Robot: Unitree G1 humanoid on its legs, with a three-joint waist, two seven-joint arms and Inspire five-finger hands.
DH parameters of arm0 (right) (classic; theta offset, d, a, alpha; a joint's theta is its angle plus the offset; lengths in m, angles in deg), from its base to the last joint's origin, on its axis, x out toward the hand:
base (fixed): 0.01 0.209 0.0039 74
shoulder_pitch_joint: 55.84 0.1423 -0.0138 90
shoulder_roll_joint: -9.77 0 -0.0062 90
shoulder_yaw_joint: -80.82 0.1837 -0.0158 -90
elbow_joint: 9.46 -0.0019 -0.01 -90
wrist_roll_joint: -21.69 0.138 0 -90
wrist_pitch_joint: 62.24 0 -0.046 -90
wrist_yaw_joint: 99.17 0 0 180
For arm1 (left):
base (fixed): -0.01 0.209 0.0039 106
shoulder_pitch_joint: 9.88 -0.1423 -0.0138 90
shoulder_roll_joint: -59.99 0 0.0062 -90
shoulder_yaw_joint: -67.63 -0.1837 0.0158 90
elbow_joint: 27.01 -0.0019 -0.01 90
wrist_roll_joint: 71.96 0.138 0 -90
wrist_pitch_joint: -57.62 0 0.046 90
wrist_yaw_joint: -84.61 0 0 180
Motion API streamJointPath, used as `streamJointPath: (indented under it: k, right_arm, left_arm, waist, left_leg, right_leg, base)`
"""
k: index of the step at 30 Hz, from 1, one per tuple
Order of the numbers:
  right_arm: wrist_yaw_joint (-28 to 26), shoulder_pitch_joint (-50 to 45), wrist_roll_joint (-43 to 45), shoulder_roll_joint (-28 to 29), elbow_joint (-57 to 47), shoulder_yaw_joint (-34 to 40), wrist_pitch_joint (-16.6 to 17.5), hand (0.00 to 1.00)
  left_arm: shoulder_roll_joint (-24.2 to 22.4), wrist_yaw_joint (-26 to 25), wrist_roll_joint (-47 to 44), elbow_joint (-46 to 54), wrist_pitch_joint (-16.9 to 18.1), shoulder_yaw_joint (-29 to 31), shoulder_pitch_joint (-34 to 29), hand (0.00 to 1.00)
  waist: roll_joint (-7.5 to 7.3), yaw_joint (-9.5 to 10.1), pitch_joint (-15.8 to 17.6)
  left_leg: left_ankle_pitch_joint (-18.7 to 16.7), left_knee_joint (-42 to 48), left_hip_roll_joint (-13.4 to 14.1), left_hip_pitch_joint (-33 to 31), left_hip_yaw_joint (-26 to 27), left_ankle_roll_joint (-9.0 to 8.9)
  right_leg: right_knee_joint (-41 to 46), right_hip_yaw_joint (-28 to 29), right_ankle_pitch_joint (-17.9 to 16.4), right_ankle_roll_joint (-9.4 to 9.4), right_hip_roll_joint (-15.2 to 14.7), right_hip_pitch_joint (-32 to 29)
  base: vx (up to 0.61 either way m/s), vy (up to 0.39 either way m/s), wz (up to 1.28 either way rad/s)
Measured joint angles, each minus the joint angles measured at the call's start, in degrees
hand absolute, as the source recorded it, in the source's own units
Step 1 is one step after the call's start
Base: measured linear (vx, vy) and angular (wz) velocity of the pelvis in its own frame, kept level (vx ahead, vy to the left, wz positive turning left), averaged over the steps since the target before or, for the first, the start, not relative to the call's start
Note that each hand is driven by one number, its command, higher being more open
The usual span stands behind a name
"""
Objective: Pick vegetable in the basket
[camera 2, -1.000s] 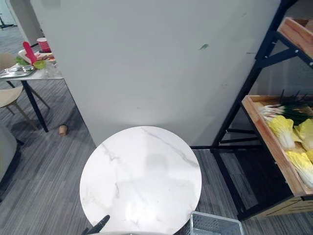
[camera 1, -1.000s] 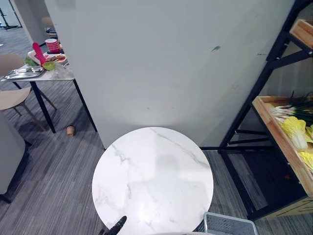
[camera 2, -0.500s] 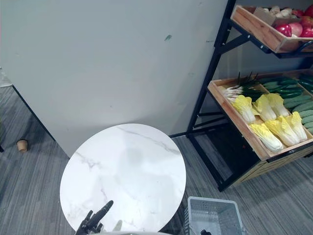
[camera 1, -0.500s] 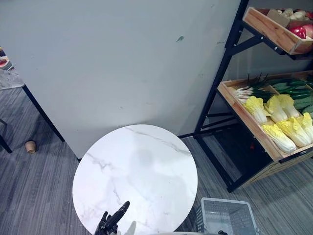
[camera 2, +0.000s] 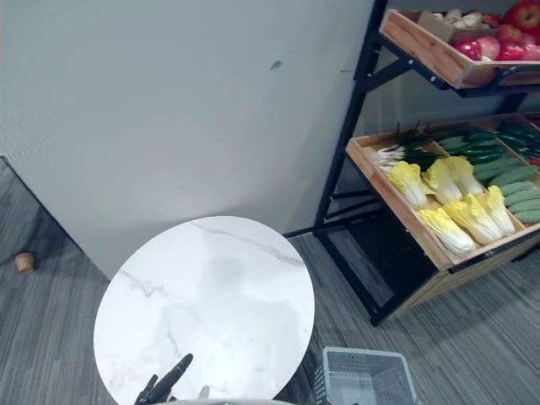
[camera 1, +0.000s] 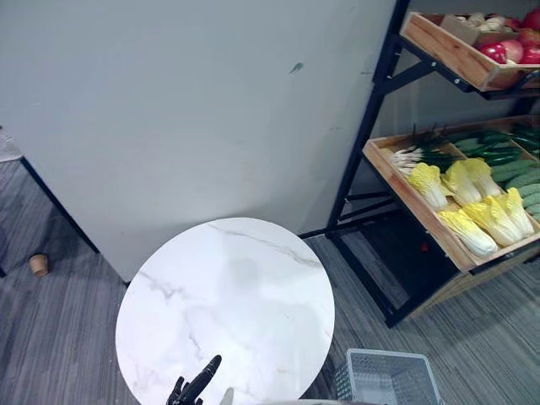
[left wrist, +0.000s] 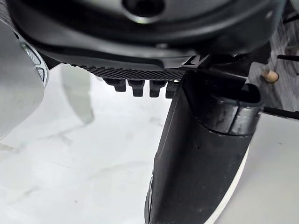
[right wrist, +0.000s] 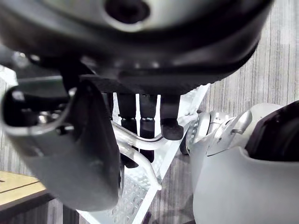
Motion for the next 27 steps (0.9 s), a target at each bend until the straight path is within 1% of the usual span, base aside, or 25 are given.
streamJointPath:
  k: [1,2,3,4,5,6,7,8,9,10,11,12,13,14,15,16,17,20,22,24,27]
  right_arm:
    - [-0.23,0.04,-0.05,-0.15,-0.23,-0.05,0.00,0.00]
    - [-0.61,0.27,-0.11,-0.32,-0.48,-0.04,0.07,0.00]
    - [-0.89,0.78,-0.11,-0.19,-0.47,-0.11,0.04,0.00]
    - [-1.00,0.81,-0.14,-0.18,-0.37,-0.18,0.06,0.00]
    - [-1.27,0.55,-0.15,-0.23,-0.34,-0.15,0.06,0.00]
    - [-1.33,0.45,-0.13,-0.24,-0.39,-0.07,0.22,0.00]
    - [-1.20,0.31,-0.28,-0.21,-0.37,0.11,0.47,0.00]
    - [-1.21,0.26,-0.38,-0.12,-0.37,0.26,0.58,0.00]
    - [-1.28,0.30,-0.76,0.44,-0.18,0.29,0.69,0.00]
    - [-1.44,0.69,-1.26,0.75,-0.16,1.33,0.94,0.00]
    - [-1.38,1.10,-1.32,0.77,-0.03,2.91,1.90,0.00]
    - [-1.37,1.26,-1.40,0.70,0.06,4.29,2.64,0.00]
    - [-1.34,1.39,-1.44,0.25,0.98,4.89,3.50,0.00]
    - [-1.31,1.53,-1.61,-0.27,1.74,5.01,3.67,0.00]
    - [-1.28,1.96,-2.07,-0.79,2.17,5.06,3.69,0.00]
    - [-1.28,2.15,-2.26,-1.01,2.19,5.01,3.69,0.00]
    - [-1.28,2.17,-2.31,-1.02,2.21,4.93,3.68,0.00]
    - [-1.15,1.96,-2.24,-0.74,2.24,3.71,3.10,0.00]
    - [-1.08,2.32,-2.22,-0.69,2.22,2.56,2.06,0.00]
    - [-1.36,2.31,-2.19,-0.98,2.15,1.79,1.40,0.00]
    - [-1.45,1.59,-2.10,-1.45,2.06,-0.41,1.28,0.00]
  left_arm:
    - [-0.14,-0.04,-0.23,0.07,0.00,0.07,0.20,1.00]
    - [-0.37,-0.15,-0.88,0.45,0.00,0.21,0.52,1.00]
    - [-0.47,-0.40,-1.79,1.89,-0.05,0.36,0.75,1.00]
    - [-0.62,-0.59,-1.94,2.40,-0.15,0.37,0.79,1.00]
    - [-0.99,-1.25,-1.93,3.46,-0.50,0.41,0.94,1.00]
    - [-1.13,-1.43,-1.92,3.88,-0.63,0.43,0.93,1.00]
    - [-1.05,-1.73,-2.07,3.93,-0.85,0.61,0.75,1.00]
    - [-0.95,-1.79,-2.46,4.14,-1.07,1.03,0.49,1.00]
    - [-0.52,-1.90,-2.94,4.58,-1.31,1.90,0.34,1.00]
    - [-0.37,-2.01,-3.30,4.29,-1.45,2.23,0.45,1.00]
    - [-0.75,-1.99,-3.76,3.52,-1.51,2.23,0.19,1.00]
    - [-1.17,-1.97,-3.99,3.20,-1.69,2.17,-0.17,1.00]
    - [-1.38,-1.86,-4.10,3.12,-1.65,2.05,-0.18,1.00]
    - [-1.36,-1.60,-4.17,3.12,-1.65,1.67,-0.18,1.00]
    - [-1.18,-1.29,-4.19,3.13,-1.67,1.53,-0.14,1.00]
    - [-1.24,-1.22,-4.19,3.12,-1.77,1.41,-0.08,1.00]
    - [-1.28,-1.25,-4.22,3.13,-1.79,1.39,-0.04,1.00]
    - [-1.37,-1.16,-4.10,3.42,-2.15,0.92,-0.23,1.00]
    - [-1.07,-1.02,-4.04,3.58,-2.15,-0.17,-0.89,1.00]
    - [-0.97,-0.91,-4.00,3.68,-1.96,-0.71,-1.07,1.00]
    - [-0.87,-0.42,-2.76,3.67,-1.81,-0.93,-1.33,1.00]
  waist:
    - [0.62,0.04,0.43]
    - [1.17,0.08,1.05]
    - [0.84,0.21,2.21]
    - [0.74,0.18,2.14]
    - [0.89,0.19,2.13]
    - [1.02,0.18,2.20]
    - [0.83,0.21,2.17]
    - [0.46,0.25,2.09]
    - [-1.03,0.33,2.32]
    - [-0.74,0.71,2.77]
    - [0.14,0.88,2.89]
    - [0.89,0.69,2.47]
    - [1.34,0.58,2.17]
    - [1.37,0.58,1.93]
    - [1.50,0.43,1.71]
    - [1.52,0.13,1.66]
    - [1.56,0.12,1.64]
    - [0.97,0.10,1.63]
    - [0.94,0.08,1.24]
    - [0.82,0.13,1.10]
    - [0.79,0.16,0.76]
  left_leg:
    - [0.01,0.36,1.01,0.66,2.99,0.02]
    - [0.35,0.02,2.04,1.02,6.71,0.41]
    - [0.67,-0.07,2.73,1.74,11.11,-0.09]
    - [0.63,-0.02,3.16,1.78,12.60,-0.09]
    - [0.51,0.39,4.39,1.74,14.86,-0.33]
    - [0.29,1.04,5.58,1.79,16.08,-0.55]
    - [0.11,2.13,7.10,2.08,18.10,-1.37]
    - [0.02,2.71,7.66,2.42,18.96,-2.14]
    - [-0.04,4.34,8.15,2.19,19.82,-2.90]
    - [0.59,3.67,8.04,2.70,18.48,-2.61]
    - [1.64,2.00,8.10,2.84,16.16,-2.44]
    - [2.34,0.43,7.91,2.74,14.26,-2.64]
    - [4.15,-1.16,7.50,2.58,12.88,-3.35]
    - [5.33,-2.19,7.15,2.20,12.46,-3.92]
    - [6.23,-3.63,6.47,1.71,11.86,-4.11]
    - [7.00,-5.52,5.80,1.20,11.21,-5.29]
    - [7.42,-6.53,5.47,0.98,10.58,-5.85]
    - [10.19,-11.17,3.98,1.44,7.68,-5.37]
    - [11.06,-12.74,3.45,1.34,6.43,-5.00]
    - [11.24,-12.79,3.07,1.10,5.55,-4.74]
    - [11.51,-12.81,2.56,0.71,4.73,-4.30]
  right_leg:
    - [-0.70,-4.54,1.19,-1.23,0.14,0.00]
    - [-0.77,-8.02,1.14,-2.06,0.11,-0.01]
    - [5.45,-16.01,-1.51,-4.25,-1.98,-1.47]
    - [9.43,-19.27,-3.18,-4.43,-3.27,-2.52]
    - [17.15,-23.58,-5.16,-4.38,-5.33,-3.94]
    - [22.15,-25.31,-5.50,-4.37,-6.68,-4.30]
    - [26.97,-25.74,-5.29,-4.11,-8.46,-4.23]
    - [28.12,-25.70,-4.50,-3.63,-9.55,-3.96]
    - [26.85,-25.37,-4.33,-1.79,-9.57,-3.59]
    - [25.29,-25.43,-4.70,-2.37,-8.45,-3.04]
    - [21.56,-25.34,-4.96,-2.79,-6.47,-1.44]
    - [16.69,-25.15,-5.37,-3.42,-4.60,0.31]
    - [10.56,-24.76,-5.78,-4.02,-2.86,2.42]
    - [6.54,-24.45,-5.78,-4.02,-1.98,3.35]
    - [2.69,-23.84,-5.78,-4.02,-1.43,4.02]
    - [-0.91,-23.47,-5.79,-4.03,-0.90,4.42]
    - [-2.30,-23.43,-5.79,-4.03,-0.69,4.50]
    - [-5.15,-23.55,-5.69,-4.18,-0.40,5.41]
    - [-5.54,-23.56,-5.69,-4.18,-0.43,5.31]
    - [-5.56,-23.55,-5.70,-4.19,-0.76,5.33]
    - [-5.48,-23.54,-5.74,-4.16,-1.19,5.14]
  base:
    - [-0.05,-0.052,-0.80]
    - [-0.10,-0.069,-1.06]
    - [-0.11,-0.055,-0.88]
    - [-0.09,-0.028,-0.94]
    - [-0.04,-0.019,-0.81]
    - [-0.03,-0.058,-1.03]
    - [0.00,-0.093,-0.88]
    - [0.01,-0.195,-1.00]
    - [0.01,-0.206,-0.99]
    - [-0.05,-0.269,-1.14]
    - [-0.11,-0.243,-0.97]
    - [-0.14,-0.263,-0.83]
    - [-0.10,-0.205,-0.64]
    - [-0.07,-0.187,-0.51]
    - [-0.07,-0.152,-0.30]
    - [-0.09,-0.130,-0.16]
    - [-0.08,-0.065,-0.02]
    - [-0.10,-0.019,0.22]
    - [-0.12,0.012,0.21]
    - [-0.11,0.008,0.17]
    - [-0.10,0.022,0.11]
